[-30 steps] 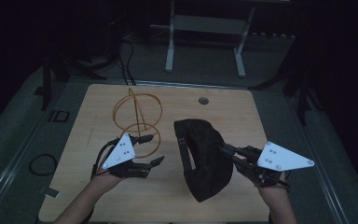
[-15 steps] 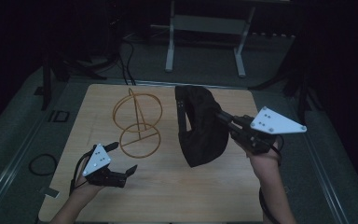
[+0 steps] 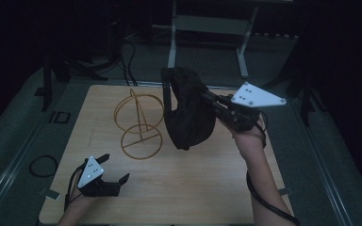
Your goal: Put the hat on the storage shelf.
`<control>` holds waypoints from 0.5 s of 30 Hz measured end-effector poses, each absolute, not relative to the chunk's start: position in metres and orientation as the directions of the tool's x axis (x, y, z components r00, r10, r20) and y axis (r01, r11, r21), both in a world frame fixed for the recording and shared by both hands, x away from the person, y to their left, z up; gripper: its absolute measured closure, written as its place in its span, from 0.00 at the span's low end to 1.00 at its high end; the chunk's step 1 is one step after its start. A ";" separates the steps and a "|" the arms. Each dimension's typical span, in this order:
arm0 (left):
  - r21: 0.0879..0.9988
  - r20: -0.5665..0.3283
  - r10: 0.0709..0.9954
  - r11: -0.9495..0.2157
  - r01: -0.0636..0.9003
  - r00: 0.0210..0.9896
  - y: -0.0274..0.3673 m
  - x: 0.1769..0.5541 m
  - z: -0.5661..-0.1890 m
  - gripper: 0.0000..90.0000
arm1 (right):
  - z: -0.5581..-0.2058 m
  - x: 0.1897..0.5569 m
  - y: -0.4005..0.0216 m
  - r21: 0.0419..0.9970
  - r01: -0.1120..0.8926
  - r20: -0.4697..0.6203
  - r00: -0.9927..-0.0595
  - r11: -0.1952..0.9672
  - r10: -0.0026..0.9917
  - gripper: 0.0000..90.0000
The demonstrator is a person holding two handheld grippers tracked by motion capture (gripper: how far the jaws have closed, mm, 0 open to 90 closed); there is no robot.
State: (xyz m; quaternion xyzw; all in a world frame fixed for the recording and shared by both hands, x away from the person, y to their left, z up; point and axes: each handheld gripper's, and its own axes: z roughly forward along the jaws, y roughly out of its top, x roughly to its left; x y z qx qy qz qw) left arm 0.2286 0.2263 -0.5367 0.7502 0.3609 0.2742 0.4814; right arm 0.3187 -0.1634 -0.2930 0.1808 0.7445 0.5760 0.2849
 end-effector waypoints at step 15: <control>0.923 0.057 0.819 -0.262 0.283 0.572 0.236 0.227 -0.545 0.02 | -0.298 0.356 -0.097 0.941 -0.008 -0.201 -0.817 0.337 0.541 0.97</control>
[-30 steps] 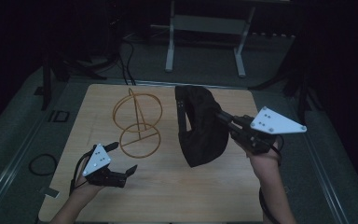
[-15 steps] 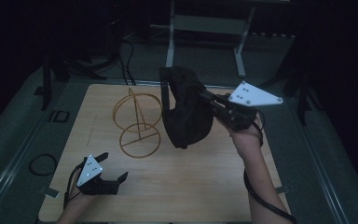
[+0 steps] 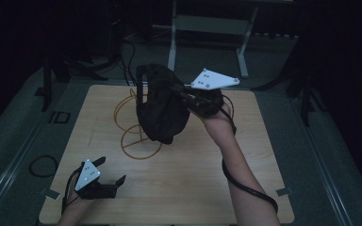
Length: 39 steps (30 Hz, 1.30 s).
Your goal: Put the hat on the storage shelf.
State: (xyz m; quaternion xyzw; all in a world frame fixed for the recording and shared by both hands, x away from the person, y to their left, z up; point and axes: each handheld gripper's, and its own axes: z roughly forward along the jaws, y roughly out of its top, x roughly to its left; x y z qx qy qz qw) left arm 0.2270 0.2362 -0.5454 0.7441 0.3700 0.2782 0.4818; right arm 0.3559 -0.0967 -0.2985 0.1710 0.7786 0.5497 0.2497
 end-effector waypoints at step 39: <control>0.926 0.038 0.826 -0.240 0.290 0.562 0.247 0.230 -0.548 0.04 | -0.343 0.404 0.004 0.916 0.184 0.005 -0.894 0.356 0.449 0.78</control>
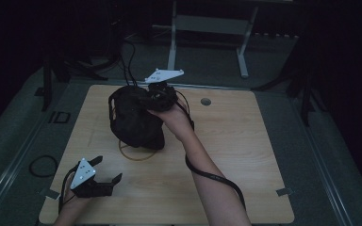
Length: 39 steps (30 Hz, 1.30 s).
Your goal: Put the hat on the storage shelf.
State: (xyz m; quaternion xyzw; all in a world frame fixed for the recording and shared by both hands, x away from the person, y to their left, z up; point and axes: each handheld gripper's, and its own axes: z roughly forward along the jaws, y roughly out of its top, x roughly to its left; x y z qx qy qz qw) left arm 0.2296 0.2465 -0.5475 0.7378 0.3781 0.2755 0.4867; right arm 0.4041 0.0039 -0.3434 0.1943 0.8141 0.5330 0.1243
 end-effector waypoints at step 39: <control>0.927 0.022 0.822 -0.230 0.297 0.569 0.244 0.230 -0.549 0.04 | -0.345 0.401 -0.004 0.916 0.173 -0.013 -0.890 0.363 0.456 0.51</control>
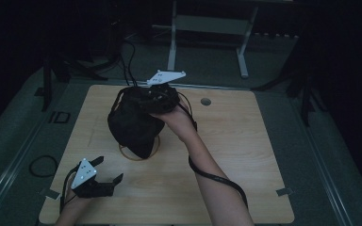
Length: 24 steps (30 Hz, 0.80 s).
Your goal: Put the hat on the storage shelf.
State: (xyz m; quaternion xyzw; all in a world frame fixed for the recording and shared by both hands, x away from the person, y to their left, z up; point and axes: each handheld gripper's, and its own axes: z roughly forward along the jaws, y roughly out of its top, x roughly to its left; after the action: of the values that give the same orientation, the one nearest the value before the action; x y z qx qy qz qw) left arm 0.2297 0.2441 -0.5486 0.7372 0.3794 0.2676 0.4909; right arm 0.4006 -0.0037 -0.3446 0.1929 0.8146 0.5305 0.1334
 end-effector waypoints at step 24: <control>0.926 0.003 0.818 -0.219 0.307 0.575 0.240 0.229 -0.549 0.04 | -0.364 0.387 -0.051 0.926 0.150 -0.007 -0.911 0.345 0.413 0.15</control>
State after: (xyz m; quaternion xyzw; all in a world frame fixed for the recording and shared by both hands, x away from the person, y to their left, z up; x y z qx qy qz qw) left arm 0.2289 0.2403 -0.5493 0.7368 0.3817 0.2581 0.4948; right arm 0.3867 -0.0506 -0.3641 0.1733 0.8113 0.5452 0.1207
